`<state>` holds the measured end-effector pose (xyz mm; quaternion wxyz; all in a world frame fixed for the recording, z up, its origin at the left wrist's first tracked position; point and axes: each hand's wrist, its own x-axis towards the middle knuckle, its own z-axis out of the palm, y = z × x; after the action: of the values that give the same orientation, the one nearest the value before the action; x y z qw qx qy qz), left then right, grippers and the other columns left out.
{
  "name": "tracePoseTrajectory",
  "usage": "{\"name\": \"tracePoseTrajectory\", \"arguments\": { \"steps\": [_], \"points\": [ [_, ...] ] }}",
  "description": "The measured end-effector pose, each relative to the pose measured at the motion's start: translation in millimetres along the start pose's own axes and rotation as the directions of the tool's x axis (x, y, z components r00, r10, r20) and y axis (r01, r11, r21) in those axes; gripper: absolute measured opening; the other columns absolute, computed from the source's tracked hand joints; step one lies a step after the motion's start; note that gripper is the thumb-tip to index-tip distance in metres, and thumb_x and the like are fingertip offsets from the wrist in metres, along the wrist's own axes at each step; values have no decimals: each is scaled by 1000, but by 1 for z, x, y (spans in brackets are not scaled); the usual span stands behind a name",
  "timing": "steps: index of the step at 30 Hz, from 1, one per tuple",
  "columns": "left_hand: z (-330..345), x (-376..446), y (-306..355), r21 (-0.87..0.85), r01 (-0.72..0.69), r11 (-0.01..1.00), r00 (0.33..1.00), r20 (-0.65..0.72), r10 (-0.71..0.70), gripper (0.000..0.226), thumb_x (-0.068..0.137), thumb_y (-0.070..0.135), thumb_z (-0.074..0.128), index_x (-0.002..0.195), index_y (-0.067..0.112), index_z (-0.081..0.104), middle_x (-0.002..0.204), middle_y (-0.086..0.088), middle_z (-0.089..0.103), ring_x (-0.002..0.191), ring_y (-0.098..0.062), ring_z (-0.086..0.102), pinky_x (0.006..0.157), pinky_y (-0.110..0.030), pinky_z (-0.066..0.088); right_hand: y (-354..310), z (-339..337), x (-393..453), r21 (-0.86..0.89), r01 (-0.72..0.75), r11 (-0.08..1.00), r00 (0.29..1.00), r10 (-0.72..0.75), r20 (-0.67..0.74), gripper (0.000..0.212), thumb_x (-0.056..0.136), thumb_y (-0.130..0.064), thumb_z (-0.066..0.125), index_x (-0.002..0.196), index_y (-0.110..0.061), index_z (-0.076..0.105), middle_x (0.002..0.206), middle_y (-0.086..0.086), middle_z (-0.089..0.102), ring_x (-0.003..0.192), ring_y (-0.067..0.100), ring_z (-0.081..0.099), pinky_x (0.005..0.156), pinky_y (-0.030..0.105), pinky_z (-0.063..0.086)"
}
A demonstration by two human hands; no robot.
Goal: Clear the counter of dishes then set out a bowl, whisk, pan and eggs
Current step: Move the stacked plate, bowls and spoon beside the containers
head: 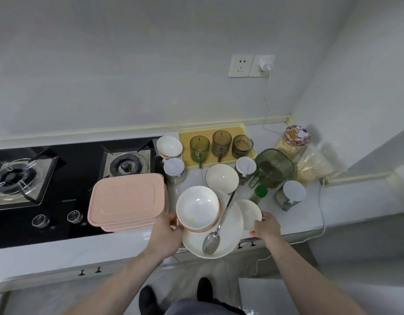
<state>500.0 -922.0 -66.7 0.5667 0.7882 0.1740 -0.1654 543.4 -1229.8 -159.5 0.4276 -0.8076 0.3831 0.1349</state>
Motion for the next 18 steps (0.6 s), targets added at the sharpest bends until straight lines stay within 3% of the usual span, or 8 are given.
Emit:
{"name": "tracePoseTrajectory", "arguments": {
  "steps": [5, 10, 12, 14, 16, 18],
  "points": [
    [28, 13, -27, 67, 117, 991, 993, -16, -116, 11, 89, 24, 61, 95, 24, 70, 93, -5, 71, 83, -31, 73, 63, -45, 64, 2, -9, 9, 82, -43, 996, 999, 43, -7, 48, 89, 4, 56, 136, -6, 57, 131, 16, 61, 69, 16, 56, 47, 27, 57],
    [35, 31, -54, 114, 207, 972, 978, -62, -201, 24, 77, 31, 51, 90, 22, 68, 84, 0, 72, 82, -30, 72, 71, -50, 63, 7, -8, 10, 217, -86, 972, 996, 89, -5, 44, 88, 2, 50, 130, -8, 60, 118, 15, 65, 75, 35, 72, 51, 33, 61],
    [37, 41, -67, 103, 243, 965, 969, -80, -235, 30, 73, 33, 49, 93, 21, 68, 86, 0, 73, 84, -31, 72, 71, -49, 63, 12, -6, 10, 220, -106, 970, 994, 107, 5, 44, 88, -6, 53, 132, -10, 57, 116, 19, 67, 74, 34, 74, 51, 35, 61],
    [39, 52, -78, 92, 276, 957, 959, -98, -267, 33, 73, 34, 49, 96, 22, 69, 90, 0, 73, 85, -31, 72, 70, -48, 64, 16, -3, 6, 181, -94, 979, 995, 98, -14, 51, 89, -14, 59, 139, -11, 49, 126, 20, 62, 80, 33, 73, 63, 41, 63],
    [40, 60, -81, 96, 295, 951, 952, -115, -283, 32, 76, 37, 50, 99, 24, 68, 92, -2, 73, 84, -32, 72, 70, -47, 64, 18, -1, 0, 59, -17, 998, 995, 23, -99, 57, 90, -18, 64, 143, -11, 44, 138, 19, 49, 100, 38, 66, 86, 46, 57],
    [39, 60, -73, 117, 308, 944, 947, -137, -292, 26, 82, 36, 52, 102, 26, 67, 93, -2, 73, 84, -33, 72, 71, -46, 63, 17, -1, -8, -19, 108, 994, 973, -110, -204, 54, 90, -18, 67, 139, -11, 46, 137, 16, 43, 103, 39, 61, 89, 46, 50]
  ]
}}
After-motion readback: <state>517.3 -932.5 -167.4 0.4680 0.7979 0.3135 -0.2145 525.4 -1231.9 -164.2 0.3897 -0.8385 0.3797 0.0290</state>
